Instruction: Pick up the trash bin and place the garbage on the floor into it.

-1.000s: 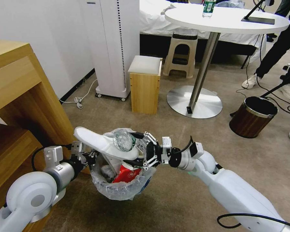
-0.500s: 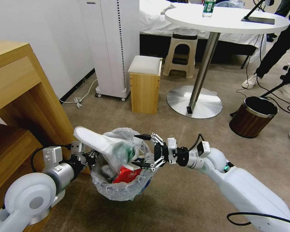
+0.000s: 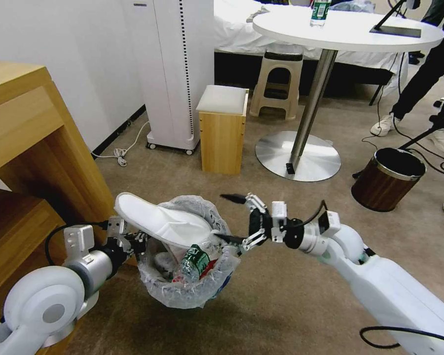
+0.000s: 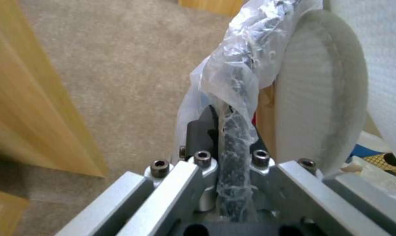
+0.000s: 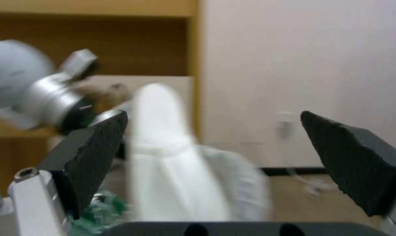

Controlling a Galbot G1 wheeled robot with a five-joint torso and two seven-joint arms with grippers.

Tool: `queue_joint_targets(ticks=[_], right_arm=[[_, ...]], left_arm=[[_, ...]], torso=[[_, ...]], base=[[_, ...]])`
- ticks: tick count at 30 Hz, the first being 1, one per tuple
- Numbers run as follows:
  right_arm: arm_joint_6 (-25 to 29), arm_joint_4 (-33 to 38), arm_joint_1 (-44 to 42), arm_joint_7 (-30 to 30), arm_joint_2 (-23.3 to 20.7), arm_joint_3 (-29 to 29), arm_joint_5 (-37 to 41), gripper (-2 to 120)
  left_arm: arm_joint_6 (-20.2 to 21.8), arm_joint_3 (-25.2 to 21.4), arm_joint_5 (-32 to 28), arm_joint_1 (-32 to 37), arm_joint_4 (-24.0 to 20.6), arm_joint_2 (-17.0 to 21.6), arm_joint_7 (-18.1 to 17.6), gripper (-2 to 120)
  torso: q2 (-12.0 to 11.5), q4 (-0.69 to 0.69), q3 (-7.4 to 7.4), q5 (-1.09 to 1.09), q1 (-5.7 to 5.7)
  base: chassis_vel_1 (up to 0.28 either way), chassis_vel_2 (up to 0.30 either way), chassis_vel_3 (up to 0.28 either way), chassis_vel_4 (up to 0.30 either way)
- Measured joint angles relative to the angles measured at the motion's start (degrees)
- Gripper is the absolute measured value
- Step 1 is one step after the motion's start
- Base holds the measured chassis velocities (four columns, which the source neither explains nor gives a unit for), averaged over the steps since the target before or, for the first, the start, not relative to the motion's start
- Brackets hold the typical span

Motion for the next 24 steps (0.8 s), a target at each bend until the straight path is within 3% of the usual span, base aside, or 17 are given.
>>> queue_joint_targets(ticks=[5,8,10,11,16,24], right_arm=[[3.18,0.28,-2.99,7.33,-0.06,4.10,-0.70,100],[4.11,1.23,-5.66,18.99,0.76,7.78,-2.60,100],[4.28,1.41,-6.22,21.60,0.99,8.42,-2.84,100],[4.67,1.56,-7.28,27.39,1.60,9.85,-3.63,100],[5.23,0.42,-9.88,35.93,3.14,14.21,-5.82,100],[6.15,-0.37,-13.80,36.93,4.48,20.55,-7.40,100]], left_arm=[[0.57,0.14,0.28,-0.09,-0.07,-0.02,-2.63,0],[0.69,-0.01,0.40,0.00,-0.17,-1.09,-4.66,0],[0.71,-0.09,0.24,0.12,-0.22,-1.39,-4.98,0],[0.74,-0.44,0.13,0.60,-0.22,-2.27,-5.63,0],[0.53,-1.19,1.54,1.99,0.66,-5.72,-7.48,0],[-0.25,-1.02,5.47,4.17,1.90,-10.18,-10.04,0]], torso=[[0.00,0.02,0.00,0.01,0.00],[0.00,0.02,0.00,0.00,0.00],[0.00,0.02,0.00,0.00,0.00],[0.00,0.01,0.00,0.00,0.00],[0.00,0.02,0.00,0.00,0.00],[0.00,0.02,0.00,0.00,0.00]], base=[[0.000,0.000,0.000,0.000],[0.000,0.000,0.000,0.000],[0.000,0.000,0.000,0.000],[0.000,0.000,0.000,0.000],[0.000,0.000,0.000,0.000],[0.000,0.000,0.000,0.000]])
